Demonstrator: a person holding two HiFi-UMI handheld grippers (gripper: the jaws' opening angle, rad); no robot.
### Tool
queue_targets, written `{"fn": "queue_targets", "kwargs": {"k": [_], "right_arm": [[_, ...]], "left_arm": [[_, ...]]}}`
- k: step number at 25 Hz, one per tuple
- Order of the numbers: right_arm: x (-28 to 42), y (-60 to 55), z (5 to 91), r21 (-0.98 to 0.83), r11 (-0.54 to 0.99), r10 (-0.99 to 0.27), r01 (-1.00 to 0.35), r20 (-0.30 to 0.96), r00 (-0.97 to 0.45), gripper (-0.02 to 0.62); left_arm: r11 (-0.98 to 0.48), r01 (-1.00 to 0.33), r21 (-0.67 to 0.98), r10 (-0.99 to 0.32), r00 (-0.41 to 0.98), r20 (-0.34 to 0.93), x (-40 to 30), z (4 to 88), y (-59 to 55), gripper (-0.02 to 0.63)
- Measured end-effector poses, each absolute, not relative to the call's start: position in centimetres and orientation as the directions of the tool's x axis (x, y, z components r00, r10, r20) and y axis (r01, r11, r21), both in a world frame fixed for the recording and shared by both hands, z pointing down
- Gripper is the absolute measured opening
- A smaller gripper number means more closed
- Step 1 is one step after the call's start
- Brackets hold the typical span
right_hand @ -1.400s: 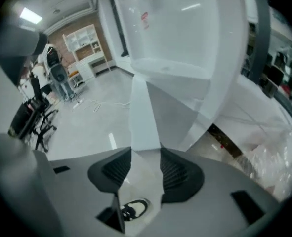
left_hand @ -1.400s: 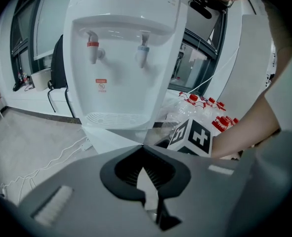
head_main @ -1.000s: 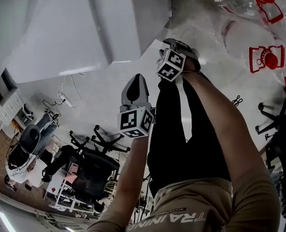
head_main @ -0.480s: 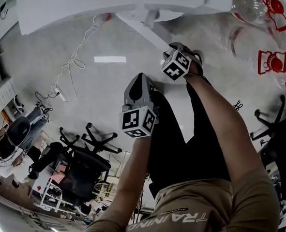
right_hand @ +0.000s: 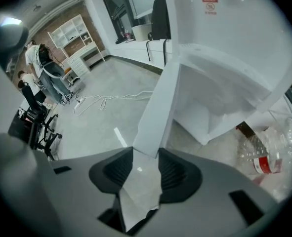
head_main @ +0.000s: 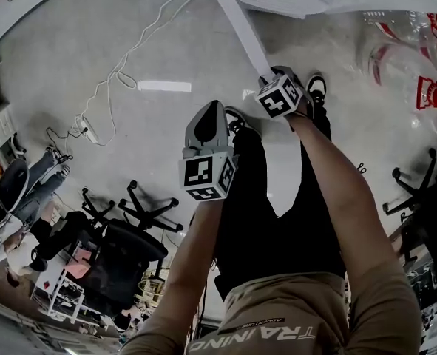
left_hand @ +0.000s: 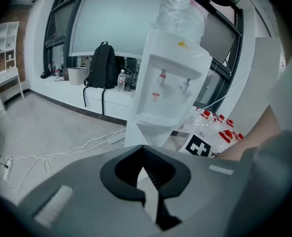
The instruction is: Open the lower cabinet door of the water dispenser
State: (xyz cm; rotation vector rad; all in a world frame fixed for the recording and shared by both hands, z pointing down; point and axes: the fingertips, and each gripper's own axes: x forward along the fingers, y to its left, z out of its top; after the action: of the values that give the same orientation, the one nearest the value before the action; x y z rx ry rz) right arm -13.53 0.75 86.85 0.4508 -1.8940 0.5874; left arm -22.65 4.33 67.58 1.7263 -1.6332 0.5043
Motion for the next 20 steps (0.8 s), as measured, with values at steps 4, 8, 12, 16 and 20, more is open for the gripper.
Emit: {"fn": "queue_targets", "kwargs": {"k": [4,8,12,16,20], "right_arm": [[-16.2,2.3,86.8,-0.176,0.802,-0.051,-0.571,0.932,-0.359,0.164],[-19.2,3.2,87.1,-0.178,0.777,-0.056,-0.604,0.936,-0.348,0.160],[-22.0,3.4,87.6,-0.174,0.755,-0.056,-0.633,0.944,-0.326,0.155],[-24.3,3.9,87.5,-0.187,0.754,-0.047,-0.630,0.941,-0.336,0.150],[-27.0,4.1,87.3,-0.230,0.746,-0.026,-0.625,0.928,-0.373,0.150]], "left_arm": [[0.025,-0.973,0.230,-0.713,0.144,0.686,-26.1,67.3,5.8,-0.009],[0.012,-0.971,0.238,-0.707,0.160,0.689,-29.6,68.1,7.1,-0.009],[0.006,-0.966,0.258,-0.690,0.183,0.701,-33.0,69.0,8.1,-0.009],[0.011,-0.966,0.259,-0.679,0.183,0.711,-35.4,69.1,9.3,-0.009],[0.032,-0.961,0.273,-0.683,0.178,0.709,-36.8,69.4,9.7,-0.009]]}}
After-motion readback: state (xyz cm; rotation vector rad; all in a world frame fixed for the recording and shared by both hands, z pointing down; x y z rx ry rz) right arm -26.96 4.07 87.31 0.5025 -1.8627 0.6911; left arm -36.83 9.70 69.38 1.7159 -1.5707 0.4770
